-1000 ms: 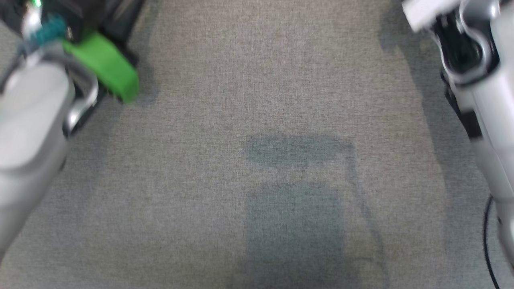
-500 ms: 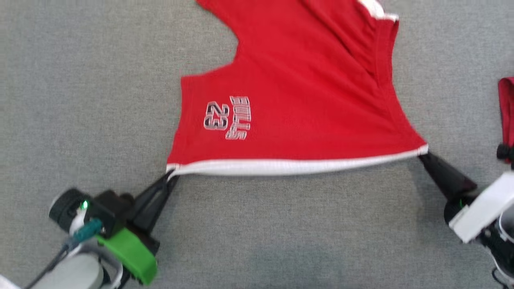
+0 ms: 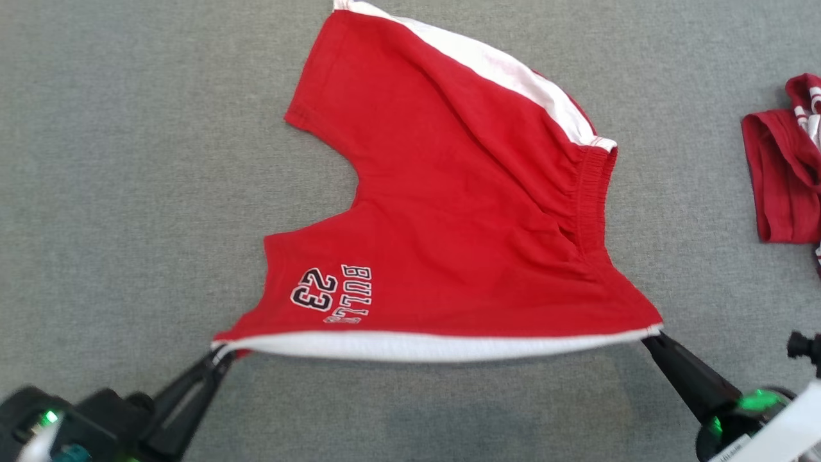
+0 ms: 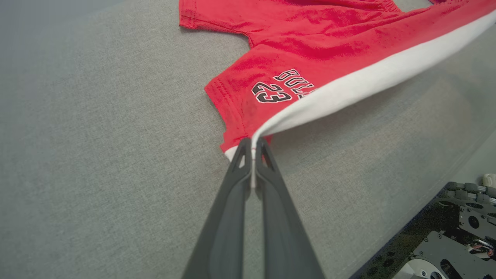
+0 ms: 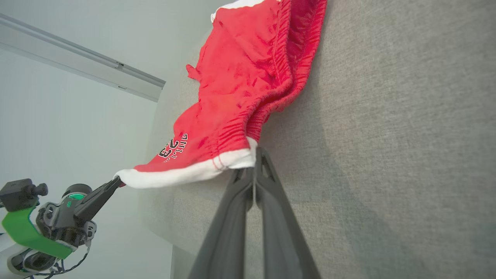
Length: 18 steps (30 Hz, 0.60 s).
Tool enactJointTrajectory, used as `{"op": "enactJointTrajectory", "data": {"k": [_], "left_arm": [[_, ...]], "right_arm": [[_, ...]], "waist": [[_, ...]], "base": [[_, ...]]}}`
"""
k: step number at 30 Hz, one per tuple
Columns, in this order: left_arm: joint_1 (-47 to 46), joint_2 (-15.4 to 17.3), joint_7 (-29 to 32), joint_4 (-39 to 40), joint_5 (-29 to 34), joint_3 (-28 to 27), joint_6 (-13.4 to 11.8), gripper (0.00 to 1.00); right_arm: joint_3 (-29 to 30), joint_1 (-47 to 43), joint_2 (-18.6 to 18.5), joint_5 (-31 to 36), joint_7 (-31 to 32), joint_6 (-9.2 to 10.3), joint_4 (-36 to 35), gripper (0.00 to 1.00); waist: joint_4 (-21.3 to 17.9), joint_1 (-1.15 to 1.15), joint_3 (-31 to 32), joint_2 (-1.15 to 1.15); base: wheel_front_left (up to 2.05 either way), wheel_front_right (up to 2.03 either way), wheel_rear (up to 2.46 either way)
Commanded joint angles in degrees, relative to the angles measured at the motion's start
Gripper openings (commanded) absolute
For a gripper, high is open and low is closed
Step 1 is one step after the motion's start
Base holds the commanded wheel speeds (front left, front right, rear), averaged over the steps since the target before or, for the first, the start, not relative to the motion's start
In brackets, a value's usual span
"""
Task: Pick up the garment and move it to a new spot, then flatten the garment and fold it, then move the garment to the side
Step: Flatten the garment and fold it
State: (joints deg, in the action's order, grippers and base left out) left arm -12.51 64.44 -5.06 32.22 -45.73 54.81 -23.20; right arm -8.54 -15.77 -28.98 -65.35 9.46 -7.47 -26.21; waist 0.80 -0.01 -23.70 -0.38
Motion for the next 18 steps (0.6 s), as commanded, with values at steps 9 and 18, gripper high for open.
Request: {"op": "enactJointTrajectory", "data": {"k": [9, 18], "left_arm": [[-19.98, 15.48, 17.48, 5.16, -1.85, -11.93, 10.87, 0.0], [-42.16, 9.33, 38.35, -4.26, -1.68, -16.98, 27.73, 0.0]], "right_arm": [[-6.08, 25.32, 7.93, 0.06, 1.58, -0.04, 8.35, 0.0], [-9.14, 39.21, 14.26, -3.43, 1.4, -0.04, 14.72, 0.0]], "waist": [[-12.33, 0.01, -13.45, 0.38], [-17.43, 0.01, -16.44, 0.38]], "base": [[0.0, 0.0, 0.0], [0.0, 0.0, 0.0]]}}
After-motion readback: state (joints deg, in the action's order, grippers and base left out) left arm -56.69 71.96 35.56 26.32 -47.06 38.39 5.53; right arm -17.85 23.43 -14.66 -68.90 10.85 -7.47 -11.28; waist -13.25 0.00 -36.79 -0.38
